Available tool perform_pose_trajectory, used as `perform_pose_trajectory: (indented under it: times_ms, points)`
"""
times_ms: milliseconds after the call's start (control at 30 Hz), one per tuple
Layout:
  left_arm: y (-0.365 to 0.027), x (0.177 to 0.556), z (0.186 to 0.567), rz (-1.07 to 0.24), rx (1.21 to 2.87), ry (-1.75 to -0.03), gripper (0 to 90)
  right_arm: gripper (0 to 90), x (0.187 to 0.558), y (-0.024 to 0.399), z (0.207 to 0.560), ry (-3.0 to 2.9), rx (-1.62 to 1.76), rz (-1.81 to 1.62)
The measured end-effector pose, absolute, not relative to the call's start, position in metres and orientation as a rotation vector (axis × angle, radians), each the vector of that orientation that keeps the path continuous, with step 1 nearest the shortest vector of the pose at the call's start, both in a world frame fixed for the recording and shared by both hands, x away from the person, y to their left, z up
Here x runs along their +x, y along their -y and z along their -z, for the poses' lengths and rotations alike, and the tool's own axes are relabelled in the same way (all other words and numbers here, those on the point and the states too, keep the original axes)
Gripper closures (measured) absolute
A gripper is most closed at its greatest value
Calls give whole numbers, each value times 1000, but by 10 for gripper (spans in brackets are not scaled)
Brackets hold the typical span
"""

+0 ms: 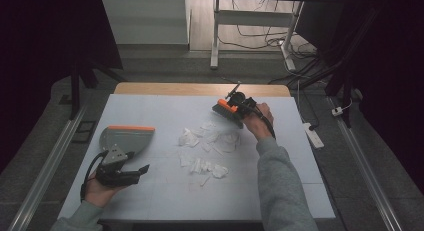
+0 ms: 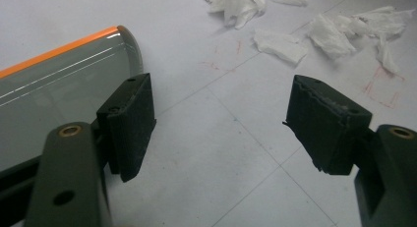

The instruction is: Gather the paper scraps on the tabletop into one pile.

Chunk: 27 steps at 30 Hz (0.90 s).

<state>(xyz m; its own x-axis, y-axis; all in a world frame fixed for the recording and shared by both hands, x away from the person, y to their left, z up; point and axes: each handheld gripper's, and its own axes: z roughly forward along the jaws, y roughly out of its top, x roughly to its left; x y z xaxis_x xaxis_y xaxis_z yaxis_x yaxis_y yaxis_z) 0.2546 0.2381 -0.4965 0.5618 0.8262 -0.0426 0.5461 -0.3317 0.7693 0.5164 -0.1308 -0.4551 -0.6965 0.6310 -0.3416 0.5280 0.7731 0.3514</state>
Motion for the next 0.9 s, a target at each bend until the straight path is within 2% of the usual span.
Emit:
perform_pose_trajectory:
  times_ms: [200,600,900]
  points:
    - [-238,255,498,-460,2032,-1101,277,670,509,118,455,-2585,783,-271]
    - [-235,255,498,-467,2039,-1096,279,670,460,106,446,-2740,648,-371]
    - [-234,255,498,-467,2042,-1098,279,669,474,113,432,-2587,749,-524]
